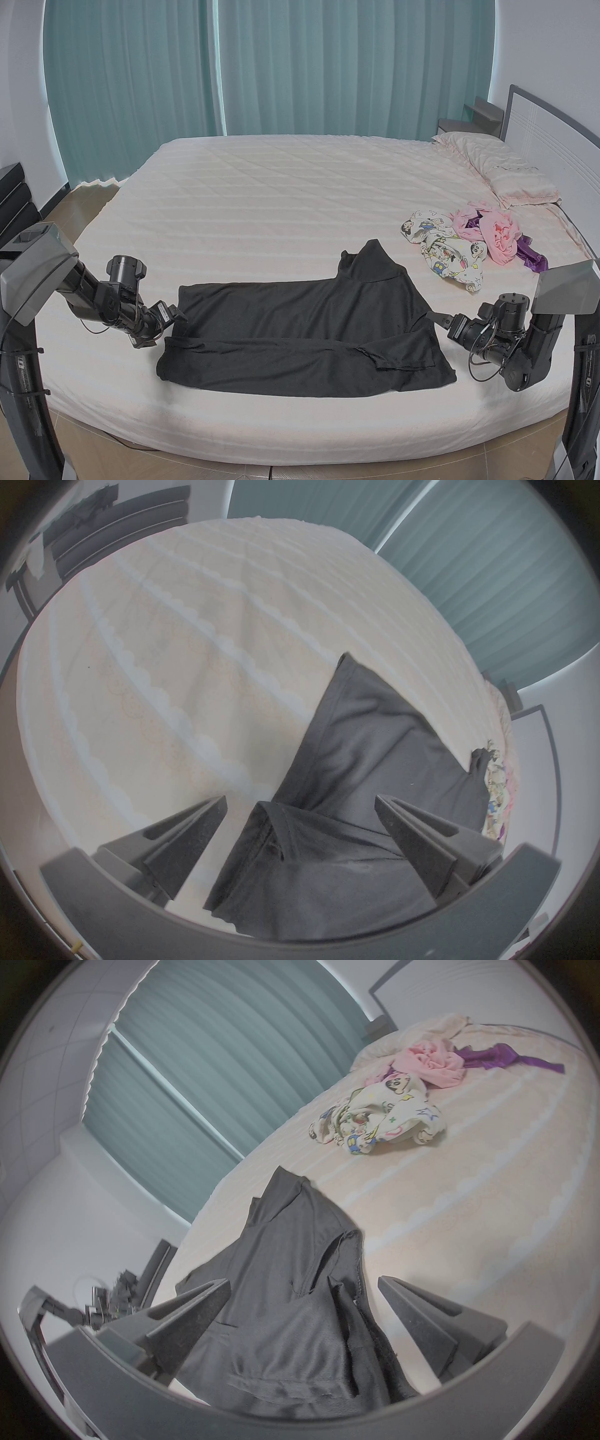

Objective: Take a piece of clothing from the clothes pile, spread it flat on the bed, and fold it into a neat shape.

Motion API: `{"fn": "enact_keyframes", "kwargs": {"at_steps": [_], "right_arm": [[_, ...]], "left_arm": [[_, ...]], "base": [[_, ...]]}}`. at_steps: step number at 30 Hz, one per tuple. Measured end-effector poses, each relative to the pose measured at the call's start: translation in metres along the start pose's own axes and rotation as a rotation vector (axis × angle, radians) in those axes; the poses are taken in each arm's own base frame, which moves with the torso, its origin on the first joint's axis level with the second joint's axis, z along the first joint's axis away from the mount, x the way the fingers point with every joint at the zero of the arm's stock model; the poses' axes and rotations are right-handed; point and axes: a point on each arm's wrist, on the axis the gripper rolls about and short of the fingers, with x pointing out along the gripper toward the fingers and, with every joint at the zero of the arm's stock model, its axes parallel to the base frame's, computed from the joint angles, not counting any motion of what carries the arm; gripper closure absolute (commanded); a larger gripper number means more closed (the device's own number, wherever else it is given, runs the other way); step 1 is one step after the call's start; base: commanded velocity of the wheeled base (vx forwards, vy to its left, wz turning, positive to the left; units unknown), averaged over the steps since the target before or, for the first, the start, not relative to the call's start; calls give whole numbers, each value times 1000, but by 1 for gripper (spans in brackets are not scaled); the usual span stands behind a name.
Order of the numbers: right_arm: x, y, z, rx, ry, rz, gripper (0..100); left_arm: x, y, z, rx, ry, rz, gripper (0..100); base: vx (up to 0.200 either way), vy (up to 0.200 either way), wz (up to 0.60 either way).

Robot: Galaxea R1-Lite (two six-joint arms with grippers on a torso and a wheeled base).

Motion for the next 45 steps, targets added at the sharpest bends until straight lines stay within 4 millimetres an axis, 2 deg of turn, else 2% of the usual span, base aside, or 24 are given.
{"fn": "enact_keyframes", "kwargs": {"at_steps": [7,10,15,21,36,42,45], "right_arm": [[-10,5,10,131,-34,-1,0],[-13,7,11,152,-36,-1,0],[-17,9,8,160,-25,-3,0],[-18,10,7,160,-23,-2,0],[-21,10,6,162,-16,-6,0],[-21,10,6,162,-17,-6,0],[-21,10,6,162,-17,-5,0]], "left_arm": [[-31,9,-7,-99,37,-53,0],[-39,11,-10,-167,54,-70,0],[-47,13,-12,-187,58,-78,0],[-50,14,-12,-190,56,-78,0],[-50,16,-11,-205,64,-84,0],[-50,16,-11,-220,63,-84,0],[-50,15,-10,-219,62,-85,0]], "base": [[29,0,0],[200,0,0],[200,0,0],[200,0,0],[0,0,0],[0,-200,0],[0,0,0]]}}
